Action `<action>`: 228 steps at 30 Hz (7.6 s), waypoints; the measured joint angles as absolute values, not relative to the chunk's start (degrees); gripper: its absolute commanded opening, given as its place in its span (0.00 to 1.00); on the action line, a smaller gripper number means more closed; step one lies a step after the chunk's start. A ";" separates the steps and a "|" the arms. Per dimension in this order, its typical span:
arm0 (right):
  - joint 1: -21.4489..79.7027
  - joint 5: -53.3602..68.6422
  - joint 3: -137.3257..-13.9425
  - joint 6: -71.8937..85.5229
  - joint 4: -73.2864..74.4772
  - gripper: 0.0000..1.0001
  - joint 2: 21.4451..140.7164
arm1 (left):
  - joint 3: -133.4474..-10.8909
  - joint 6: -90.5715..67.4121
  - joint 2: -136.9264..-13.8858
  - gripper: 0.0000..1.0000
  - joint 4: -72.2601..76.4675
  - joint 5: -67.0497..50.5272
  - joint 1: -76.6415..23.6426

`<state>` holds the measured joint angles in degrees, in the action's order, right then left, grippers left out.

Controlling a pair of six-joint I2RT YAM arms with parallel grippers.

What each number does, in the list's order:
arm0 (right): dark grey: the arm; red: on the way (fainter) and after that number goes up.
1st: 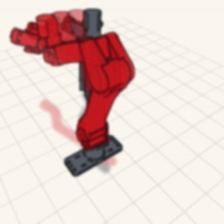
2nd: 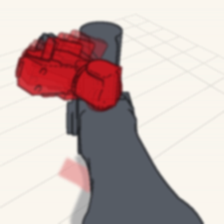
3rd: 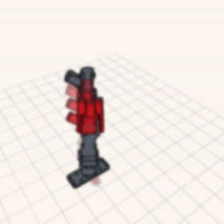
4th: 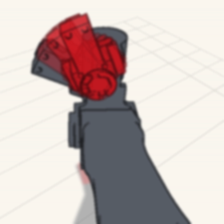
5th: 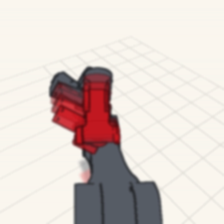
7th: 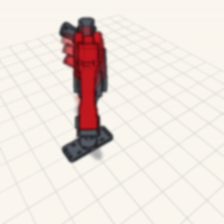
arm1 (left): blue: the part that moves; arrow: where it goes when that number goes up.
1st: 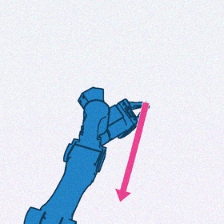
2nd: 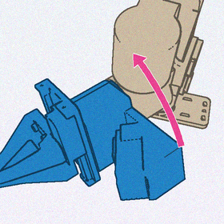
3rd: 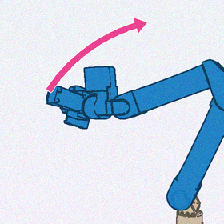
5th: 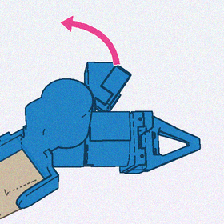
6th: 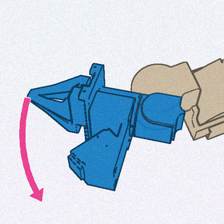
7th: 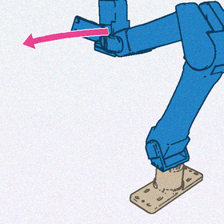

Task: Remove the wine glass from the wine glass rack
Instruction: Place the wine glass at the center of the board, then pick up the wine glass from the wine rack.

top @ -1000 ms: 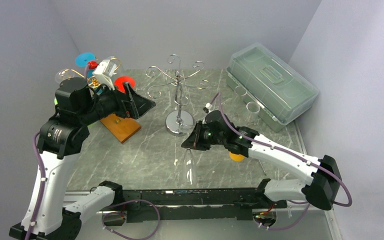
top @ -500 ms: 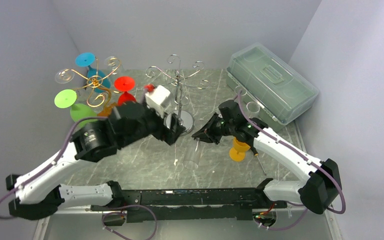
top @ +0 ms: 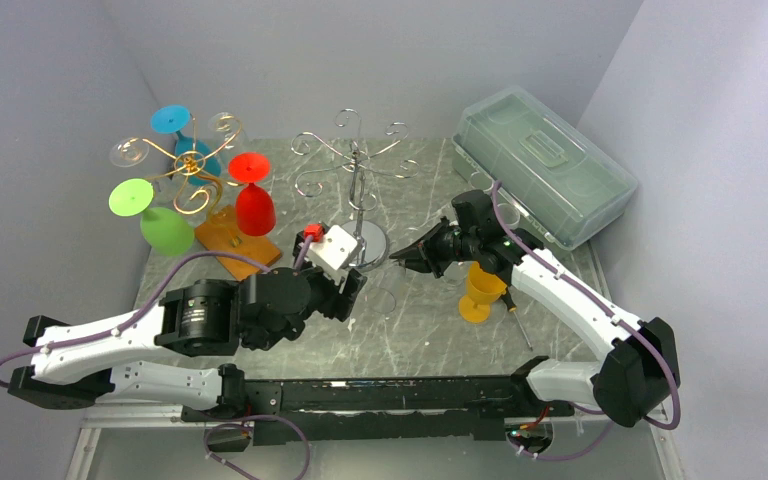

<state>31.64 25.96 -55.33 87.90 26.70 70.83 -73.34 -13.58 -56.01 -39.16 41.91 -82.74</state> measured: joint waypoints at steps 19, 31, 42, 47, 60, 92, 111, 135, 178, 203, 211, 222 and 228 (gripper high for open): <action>31.05 27.77 -55.22 92.92 21.80 0.00 72.53 | -65.80 -18.11 -52.49 0.61 -32.10 39.07 -82.78; 31.05 27.79 -55.22 94.45 19.94 0.00 72.53 | -65.54 -20.71 -54.81 0.52 -30.61 40.69 -82.87; 31.18 27.81 -55.22 95.13 19.11 0.00 72.53 | -65.45 -23.75 -56.90 0.45 -30.65 44.05 -82.43; 31.44 27.79 -55.22 95.22 18.83 0.00 72.53 | -65.45 -25.47 -58.43 0.39 -30.76 43.68 -80.53; 31.81 25.36 -55.22 96.47 19.44 0.04 72.93 | -66.78 -30.13 -60.69 0.00 -34.65 43.13 -77.19; 35.94 9.61 -62.13 69.97 39.68 1.00 57.71 | -94.70 -42.19 -75.68 0.00 -70.83 29.82 -67.61; 35.90 -15.97 -83.81 44.03 47.07 1.00 54.74 | -111.04 -35.99 -96.88 0.00 -74.94 16.73 -69.93; 5.65 0.64 -89.27 36.45 41.91 1.00 69.69 | -128.57 -30.48 -117.71 0.07 -80.62 6.72 -68.95; 5.65 3.55 -86.50 36.62 42.00 1.00 64.77 | -130.08 -29.39 -114.89 0.58 -78.24 10.22 -68.64; 5.65 3.51 -86.48 36.62 42.19 1.00 63.99 | -136.05 -25.67 -102.69 0.71 -79.13 18.59 -68.23; 5.65 3.57 -86.35 36.42 42.22 1.00 64.01 | -138.61 -23.62 -95.20 0.73 -80.31 29.28 -61.60; 6.00 6.17 -85.78 36.01 41.93 1.00 64.99 | -134.26 -19.94 -91.02 0.87 -80.34 34.30 -33.87; 6.59 6.76 -84.42 35.94 41.93 1.00 65.32 | -130.06 -18.98 -90.65 0.90 -78.65 33.19 -24.62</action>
<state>6.59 6.76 -84.42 35.94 41.93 65.32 -130.06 -18.98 -90.65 -78.65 33.19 -24.62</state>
